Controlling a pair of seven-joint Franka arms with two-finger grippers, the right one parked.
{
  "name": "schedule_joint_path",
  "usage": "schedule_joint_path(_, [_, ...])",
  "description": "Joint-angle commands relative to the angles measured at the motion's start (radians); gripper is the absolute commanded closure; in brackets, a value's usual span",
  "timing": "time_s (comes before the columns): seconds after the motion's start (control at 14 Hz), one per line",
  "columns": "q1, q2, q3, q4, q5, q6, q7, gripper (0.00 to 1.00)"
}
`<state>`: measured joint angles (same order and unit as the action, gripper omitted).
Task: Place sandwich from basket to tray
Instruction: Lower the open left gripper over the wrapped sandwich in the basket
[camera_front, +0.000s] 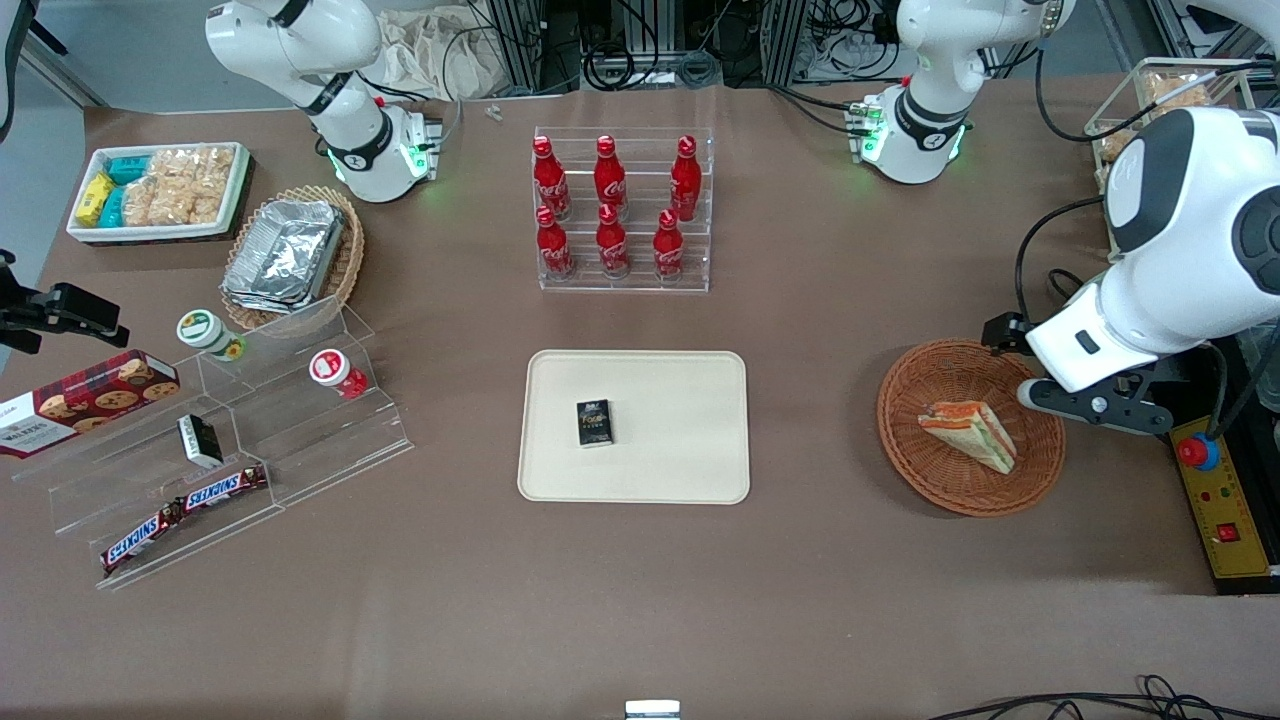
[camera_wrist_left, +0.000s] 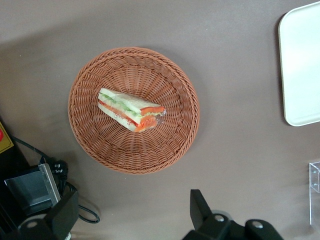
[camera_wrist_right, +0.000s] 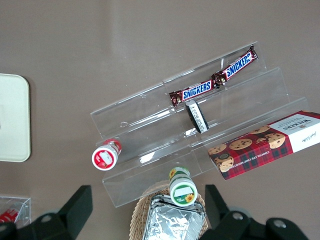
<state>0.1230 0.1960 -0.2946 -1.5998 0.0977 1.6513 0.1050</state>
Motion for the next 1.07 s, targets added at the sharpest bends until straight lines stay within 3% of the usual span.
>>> schedule_joint_path(0.0, [0.003, 0.019, -0.005, 0.032, 0.02, -0.025, -0.016, 0.0])
schedule_joint_path(0.29, [0.006, 0.023, 0.005, 0.024, 0.019, -0.031, -0.039, 0.0])
schedule_joint_path(0.5, [0.003, 0.017, 0.046, -0.037, -0.007, -0.007, -0.374, 0.0])
schedule_joint_path(0.64, [0.006, -0.016, 0.052, -0.151, -0.009, 0.13, -0.561, 0.0])
schedule_joint_path(0.86, [0.004, -0.012, 0.061, -0.281, -0.004, 0.342, -1.016, 0.0])
schedule_joint_path(1.0, [0.004, -0.003, 0.066, -0.371, 0.005, 0.508, -1.178, 0.0])
